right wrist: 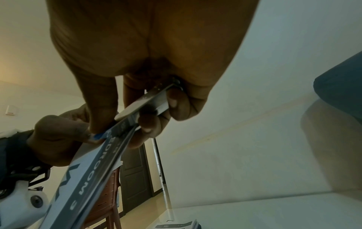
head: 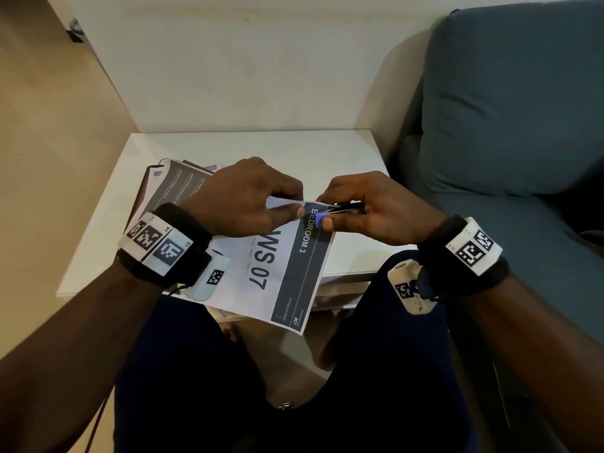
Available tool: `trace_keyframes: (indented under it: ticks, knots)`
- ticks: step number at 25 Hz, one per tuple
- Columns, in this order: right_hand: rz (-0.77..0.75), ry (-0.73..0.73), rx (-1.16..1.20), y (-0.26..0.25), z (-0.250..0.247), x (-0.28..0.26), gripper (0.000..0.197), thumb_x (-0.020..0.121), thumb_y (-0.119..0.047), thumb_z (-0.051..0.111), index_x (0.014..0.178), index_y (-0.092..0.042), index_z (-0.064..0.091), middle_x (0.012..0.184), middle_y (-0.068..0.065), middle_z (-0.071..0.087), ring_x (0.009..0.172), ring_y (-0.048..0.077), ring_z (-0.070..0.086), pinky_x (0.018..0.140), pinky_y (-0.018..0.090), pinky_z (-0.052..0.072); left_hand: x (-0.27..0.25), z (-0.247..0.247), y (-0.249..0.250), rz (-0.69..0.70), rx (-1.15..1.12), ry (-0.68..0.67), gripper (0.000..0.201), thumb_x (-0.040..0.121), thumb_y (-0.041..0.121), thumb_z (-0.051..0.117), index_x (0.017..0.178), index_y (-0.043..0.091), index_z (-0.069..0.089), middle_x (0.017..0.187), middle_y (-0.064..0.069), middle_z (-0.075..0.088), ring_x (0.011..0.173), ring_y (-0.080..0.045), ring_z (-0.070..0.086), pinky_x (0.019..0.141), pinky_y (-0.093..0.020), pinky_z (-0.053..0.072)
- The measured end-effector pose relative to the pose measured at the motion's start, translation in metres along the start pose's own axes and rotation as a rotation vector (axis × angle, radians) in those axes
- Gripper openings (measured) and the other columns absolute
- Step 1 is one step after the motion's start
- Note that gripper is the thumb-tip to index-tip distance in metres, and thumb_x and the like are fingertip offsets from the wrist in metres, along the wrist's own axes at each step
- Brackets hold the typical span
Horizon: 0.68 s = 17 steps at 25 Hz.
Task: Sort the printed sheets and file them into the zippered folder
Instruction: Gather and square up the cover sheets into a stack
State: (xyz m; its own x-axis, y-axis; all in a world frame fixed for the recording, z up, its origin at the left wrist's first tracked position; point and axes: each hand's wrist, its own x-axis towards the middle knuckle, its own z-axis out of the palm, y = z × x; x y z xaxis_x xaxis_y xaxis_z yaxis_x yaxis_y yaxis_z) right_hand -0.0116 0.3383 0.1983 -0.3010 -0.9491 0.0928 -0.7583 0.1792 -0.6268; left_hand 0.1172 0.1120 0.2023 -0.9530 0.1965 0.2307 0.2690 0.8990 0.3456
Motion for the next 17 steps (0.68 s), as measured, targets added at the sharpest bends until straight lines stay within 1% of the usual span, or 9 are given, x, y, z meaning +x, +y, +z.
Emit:
trace_keyframes:
  ticks: [3, 5, 9, 11, 13, 15, 17]
  knots:
    - [-0.009, -0.002, -0.001, 0.000, 0.001, -0.001, 0.023, 0.096, -0.029, 0.069, 0.114, -0.016, 0.076, 0.101, -0.001, 0.070, 0.091, 0.019, 0.065, 0.078, 0.047, 0.053, -0.001, 0.001, 0.000, 0.000, -0.002, 0.002, 0.034, 0.098, 0.050, 0.052, 0.086, 0.024, 0.070, 0.065, 0.001, 0.066, 0.058, -0.019, 0.054, 0.053, -0.020, 0.032]
    - [-0.004, 0.007, 0.015, 0.001, 0.001, -0.002, 0.024, 0.096, -0.031, 0.068, 0.114, -0.017, 0.076, 0.102, -0.001, 0.071, 0.092, 0.019, 0.065, 0.080, 0.048, 0.053, -0.001, 0.001, -0.001, -0.005, -0.005, -0.002, 0.033, 0.098, 0.049, 0.052, 0.087, 0.024, 0.070, 0.065, 0.001, 0.067, 0.059, -0.018, 0.055, 0.053, -0.021, 0.033]
    - [0.058, -0.002, 0.043, -0.002, 0.001, -0.002, 0.025, 0.095, -0.038, 0.069, 0.114, -0.022, 0.071, 0.106, -0.009, 0.070, 0.097, 0.017, 0.065, 0.087, 0.046, 0.054, -0.001, 0.000, -0.002, 0.001, -0.013, -0.011, 0.032, 0.098, 0.048, 0.053, 0.087, 0.025, 0.070, 0.066, 0.001, 0.067, 0.058, -0.017, 0.055, 0.053, -0.023, 0.033]
    - [0.067, -0.003, 0.054, -0.004, 0.001, -0.003, 0.026, 0.095, -0.037, 0.070, 0.117, -0.023, 0.068, 0.109, -0.011, 0.069, 0.096, 0.015, 0.064, 0.087, 0.044, 0.054, -0.001, 0.001, -0.002, 0.000, -0.021, -0.002, 0.032, 0.098, 0.050, 0.052, 0.086, 0.025, 0.069, 0.067, 0.002, 0.067, 0.057, -0.017, 0.056, 0.052, -0.028, 0.039]
    - [0.063, 0.002, 0.088, -0.006, 0.001, -0.005, 0.034, 0.093, -0.041, 0.069, 0.122, -0.023, 0.066, 0.112, -0.012, 0.068, 0.096, 0.014, 0.063, 0.087, 0.038, 0.055, -0.004, -0.001, -0.002, -0.009, -0.026, 0.004, 0.035, 0.099, 0.053, 0.051, 0.088, 0.026, 0.068, 0.069, 0.002, 0.069, 0.058, -0.016, 0.059, 0.053, -0.036, 0.046]
    - [0.056, 0.007, 0.164, -0.005, -0.001, -0.008, 0.043, 0.090, -0.042, 0.072, 0.127, -0.022, 0.064, 0.115, -0.011, 0.067, 0.101, 0.014, 0.064, 0.089, 0.034, 0.056, -0.007, -0.003, -0.004, -0.012, -0.057, 0.016, 0.034, 0.100, 0.054, 0.050, 0.091, 0.026, 0.068, 0.073, 0.004, 0.072, 0.061, -0.014, 0.064, 0.054, -0.039, 0.049]
    - [0.060, 0.008, 0.270, -0.001, -0.004, -0.012, 0.049, 0.086, -0.033, 0.081, 0.130, -0.019, 0.063, 0.121, -0.006, 0.068, 0.109, 0.017, 0.066, 0.096, 0.039, 0.055, -0.010, -0.006, -0.004, -0.025, -0.140, 0.013, 0.029, 0.103, 0.049, 0.053, 0.095, 0.026, 0.068, 0.078, 0.007, 0.074, 0.068, -0.011, 0.070, 0.057, -0.038, 0.053]
